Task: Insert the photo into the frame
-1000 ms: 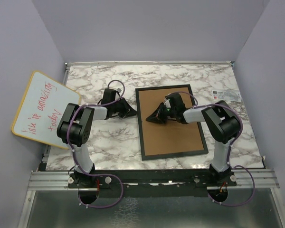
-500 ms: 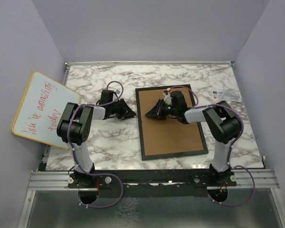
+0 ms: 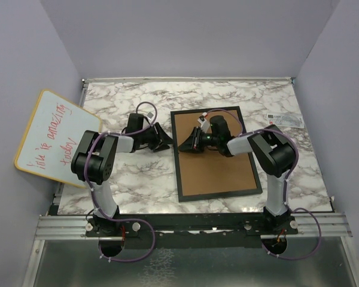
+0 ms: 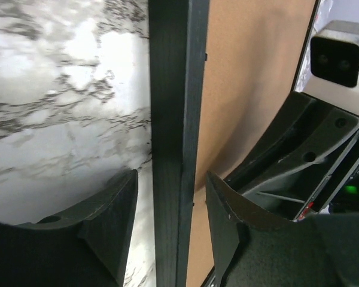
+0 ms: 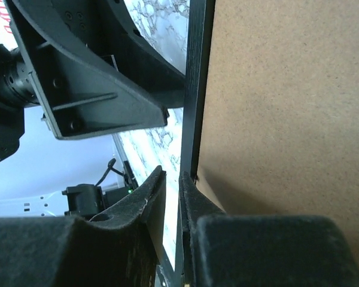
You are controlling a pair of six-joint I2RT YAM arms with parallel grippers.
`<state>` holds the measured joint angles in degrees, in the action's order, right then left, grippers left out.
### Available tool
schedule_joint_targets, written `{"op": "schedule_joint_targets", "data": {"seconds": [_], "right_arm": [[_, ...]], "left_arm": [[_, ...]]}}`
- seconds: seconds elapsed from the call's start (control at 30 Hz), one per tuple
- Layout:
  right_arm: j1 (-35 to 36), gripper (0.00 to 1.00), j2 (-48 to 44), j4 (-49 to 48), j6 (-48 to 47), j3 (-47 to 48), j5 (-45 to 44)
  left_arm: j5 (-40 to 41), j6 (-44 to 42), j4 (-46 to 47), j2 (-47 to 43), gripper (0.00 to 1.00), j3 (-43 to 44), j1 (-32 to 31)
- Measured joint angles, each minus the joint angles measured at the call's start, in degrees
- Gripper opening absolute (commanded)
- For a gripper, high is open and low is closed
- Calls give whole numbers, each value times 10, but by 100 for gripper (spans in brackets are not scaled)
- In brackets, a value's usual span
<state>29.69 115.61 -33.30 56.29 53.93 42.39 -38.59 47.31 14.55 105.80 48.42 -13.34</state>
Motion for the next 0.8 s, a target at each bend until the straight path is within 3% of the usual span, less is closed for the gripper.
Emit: {"op": "schedule_joint_targets", "data": {"seconds": [0.37, 0.57, 0.8], "right_arm": [[6, 15, 16, 30, -9, 15, 9], [10, 6, 21, 36, -13, 22, 10], [10, 5, 21, 42, -19, 21, 10]], "left_arm": [[6, -13, -32, 31, 19, 37, -33], [6, -17, -48, 30, 16, 43, -32], [8, -21, -58, 30, 15, 47, -32]]}}
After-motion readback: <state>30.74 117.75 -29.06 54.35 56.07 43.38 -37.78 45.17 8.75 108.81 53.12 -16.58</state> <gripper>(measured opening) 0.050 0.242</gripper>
